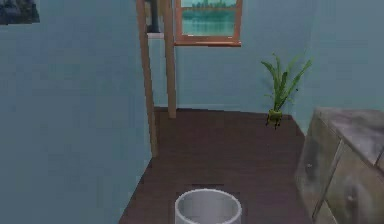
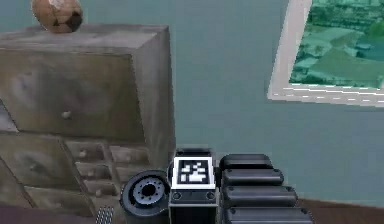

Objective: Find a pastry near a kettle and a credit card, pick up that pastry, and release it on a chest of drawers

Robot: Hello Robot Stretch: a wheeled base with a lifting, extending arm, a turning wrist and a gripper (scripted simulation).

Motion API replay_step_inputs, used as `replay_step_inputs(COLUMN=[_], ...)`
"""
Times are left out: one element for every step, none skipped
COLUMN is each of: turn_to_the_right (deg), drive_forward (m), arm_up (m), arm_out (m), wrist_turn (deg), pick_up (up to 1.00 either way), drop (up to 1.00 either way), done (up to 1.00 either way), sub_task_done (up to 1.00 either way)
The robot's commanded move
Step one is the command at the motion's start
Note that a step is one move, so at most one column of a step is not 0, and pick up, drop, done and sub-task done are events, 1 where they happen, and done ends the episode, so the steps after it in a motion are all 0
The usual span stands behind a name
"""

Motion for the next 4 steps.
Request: replay_step_inputs(turn_to_the_right=[0.0,0.0,0.0,-45.0], drive_forward=[0.25,1.0,0.95,0.0], arm_up=[0.0,0.0,0.0,0.0], arm_out=[0.0,0.0,0.0,0.0], wrist_turn=[0.0,0.0,0.0,0.0], pick_up=[0.0,0.0,0.0,0.0], drop=[0.0,0.0,0.0,0.0], done=[0.0,0.0,0.0,0.0], sub_task_done=[0.0,0.0,0.0,0.0])
